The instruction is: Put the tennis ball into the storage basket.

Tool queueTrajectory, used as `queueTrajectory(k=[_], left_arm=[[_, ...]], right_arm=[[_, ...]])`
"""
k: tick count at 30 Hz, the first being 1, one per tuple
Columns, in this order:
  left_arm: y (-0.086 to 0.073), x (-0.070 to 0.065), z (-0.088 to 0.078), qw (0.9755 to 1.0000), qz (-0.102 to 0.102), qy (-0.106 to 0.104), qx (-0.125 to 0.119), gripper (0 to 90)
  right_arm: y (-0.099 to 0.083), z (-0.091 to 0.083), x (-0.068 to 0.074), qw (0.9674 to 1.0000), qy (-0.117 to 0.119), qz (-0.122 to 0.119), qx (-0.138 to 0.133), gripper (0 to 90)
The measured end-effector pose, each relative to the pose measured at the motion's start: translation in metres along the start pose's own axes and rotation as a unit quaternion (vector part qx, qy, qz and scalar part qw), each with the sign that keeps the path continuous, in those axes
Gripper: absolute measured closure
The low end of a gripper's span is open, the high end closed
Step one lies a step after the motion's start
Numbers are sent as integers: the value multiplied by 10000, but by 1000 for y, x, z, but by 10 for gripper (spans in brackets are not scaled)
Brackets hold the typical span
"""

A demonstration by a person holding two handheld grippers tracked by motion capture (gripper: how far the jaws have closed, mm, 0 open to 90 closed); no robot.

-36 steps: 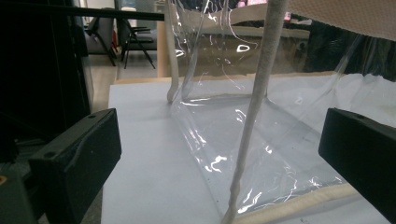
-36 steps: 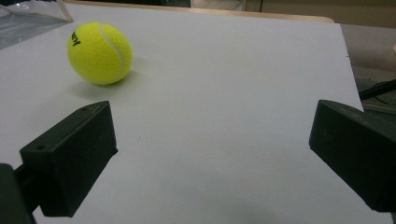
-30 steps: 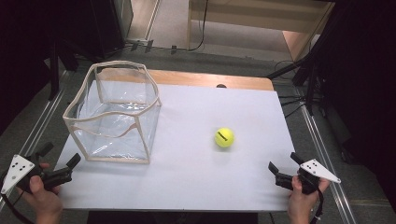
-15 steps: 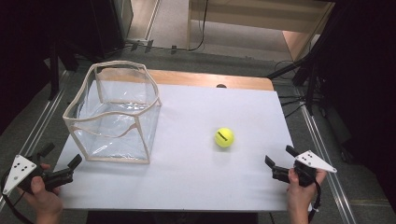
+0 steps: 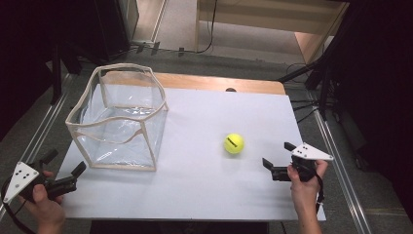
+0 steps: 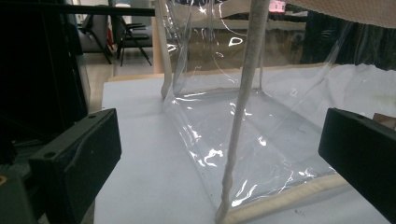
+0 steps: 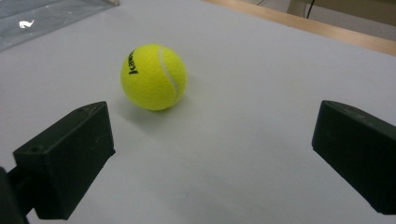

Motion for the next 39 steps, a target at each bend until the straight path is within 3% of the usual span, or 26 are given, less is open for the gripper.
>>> queueTrajectory(k=[12, 17, 27, 30, 36, 39], left_arm=[[-1, -1, 2, 10000, 24, -39, 59, 0], [-1, -1, 2, 10000, 14, -51, 58, 0], [0, 0, 2, 9998, -23, -176, 57, 0], [0, 0, 2, 9998, -46, -143, 132, 0], [0, -6, 4, 9995, 166, -216, 177, 0], [0, -8, 4, 9994, 208, -235, 170, 0]], right_arm=[[17, 24, 15, 9983, 310, -233, 427, 0], [23, 35, 20, 9966, 348, -411, 627, 0], [34, 57, 33, 9933, 641, -462, 841, 0], [37, 65, 36, 9920, 600, -566, 957, 0], [39, 74, 38, 9899, 598, -593, 1140, 0], [41, 81, 40, 9873, 584, -673, 1316, 0]])
Point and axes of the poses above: each handheld gripper's, and its own axes: z roughly forward along the jaws, y roughly out of its top, x roughly to its left, the point moved 6 cm from there along z, roughly forward along the jaws, and after that the axes turned 1 degree about y, right-handed, at the moved point
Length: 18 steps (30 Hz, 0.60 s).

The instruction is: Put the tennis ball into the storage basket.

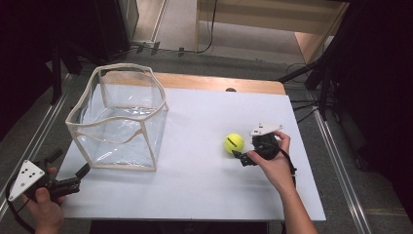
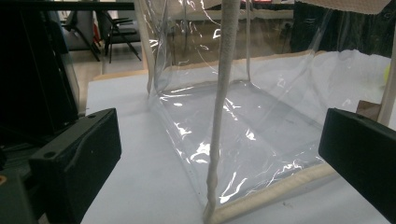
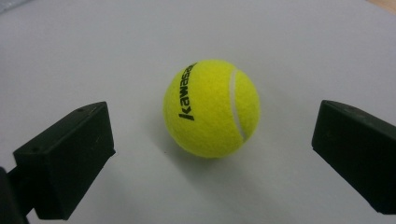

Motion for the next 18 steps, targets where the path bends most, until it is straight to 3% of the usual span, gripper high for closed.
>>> queueTrajectory(k=[18], left_arm=[[-1, -1, 0, 10000, -1, -99, -3, 0]], right_arm=[[9, 30, 2, 9971, 82, -65, 759, 0]])
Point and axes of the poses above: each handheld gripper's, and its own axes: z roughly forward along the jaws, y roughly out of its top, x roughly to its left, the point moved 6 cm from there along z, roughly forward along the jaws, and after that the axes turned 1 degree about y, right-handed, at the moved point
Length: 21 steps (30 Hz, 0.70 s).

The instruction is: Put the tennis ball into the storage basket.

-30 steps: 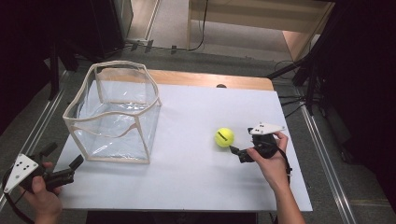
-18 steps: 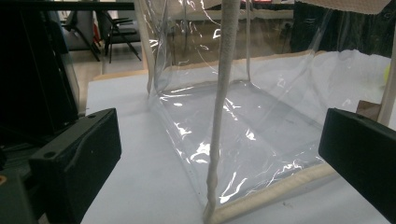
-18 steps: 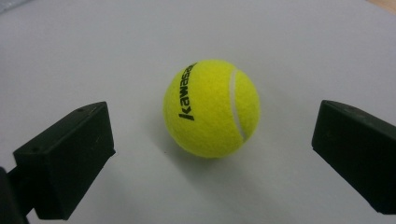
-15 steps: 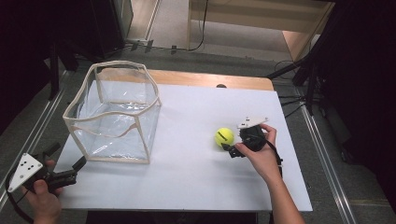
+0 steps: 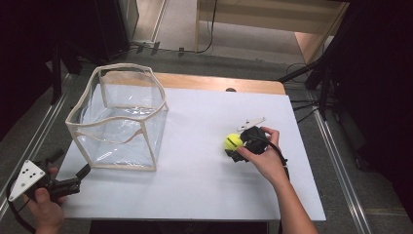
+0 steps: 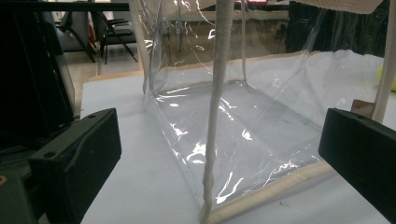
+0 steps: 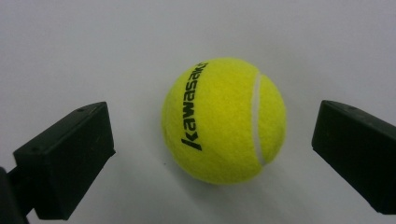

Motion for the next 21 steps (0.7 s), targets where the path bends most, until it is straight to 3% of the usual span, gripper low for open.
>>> queueTrajectory(k=[7, 8, 10, 14, 17, 19, 21], left_arm=[[0, 0, 0, 10000, -5, -19, -6, 0], [0, 0, 0, 10000, -11, -18, -7, 0], [0, 0, 0, 10000, -10, -15, -10, 0], [0, 1, 0, 10000, -9, -12, -26, 0], [0, 1, 0, 10000, -12, -10, -34, 0], [0, 1, 0, 10000, -20, -9, -40, 0], [0, 1, 0, 10000, -20, -10, -41, 0]], right_arm=[[0, 7, -1, 9995, -35, 137, 269, 0], [0, 7, -1, 9994, -29, 137, 316, 46], [0, 9, -1, 9991, -175, 204, 338, 60], [0, 13, -2, 9987, -235, 306, 333, 72], [1, 14, -2, 9986, -216, 330, 350, 71], [2, 12, 2, 9992, -27, 255, 305, 71], [3, 12, 1, 9993, -60, 243, 292, 72]])
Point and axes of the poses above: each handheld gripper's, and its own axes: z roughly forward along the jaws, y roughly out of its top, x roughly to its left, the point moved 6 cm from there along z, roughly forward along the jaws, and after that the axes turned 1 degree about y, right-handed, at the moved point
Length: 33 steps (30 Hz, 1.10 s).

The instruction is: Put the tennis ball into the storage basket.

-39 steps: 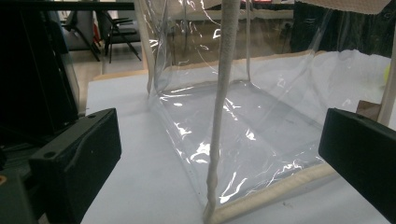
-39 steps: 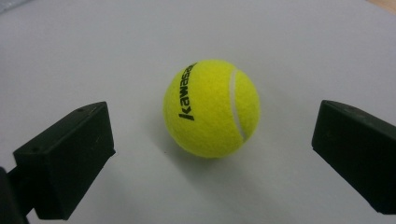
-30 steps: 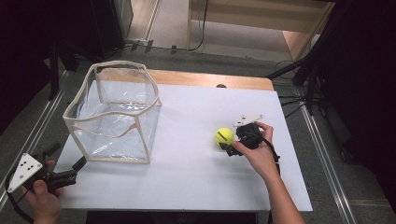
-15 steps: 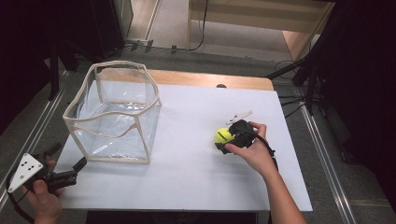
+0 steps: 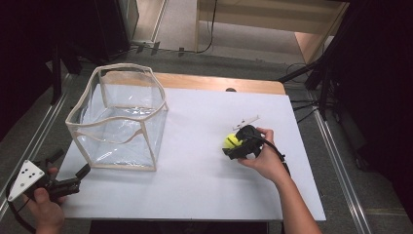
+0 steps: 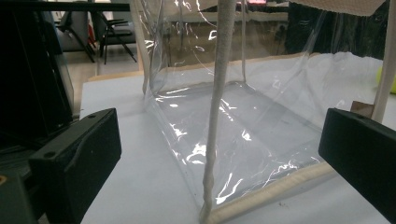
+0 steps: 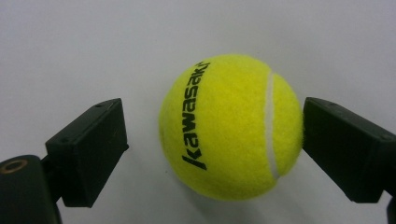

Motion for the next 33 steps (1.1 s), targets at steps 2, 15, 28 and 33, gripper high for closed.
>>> queueTrajectory(k=[2, 15, 28, 33], left_arm=[[0, 0, 0, 10000, 0, 0, 1, 0], [0, 0, 0, 10000, 12, -16, 9, 0], [0, 0, 0, 10000, 4, -20, 6, 0], [0, 0, 0, 10000, 13, -23, 8, 0]], right_arm=[[1, 1, -2, 9999, -55, 77, 37, 72], [3, 9, -4, 9995, -256, 165, 62, 229], [7, 24, 0, 9992, -127, 333, 192, 219], [8, 28, 2, 9992, -126, 311, 199, 237]])
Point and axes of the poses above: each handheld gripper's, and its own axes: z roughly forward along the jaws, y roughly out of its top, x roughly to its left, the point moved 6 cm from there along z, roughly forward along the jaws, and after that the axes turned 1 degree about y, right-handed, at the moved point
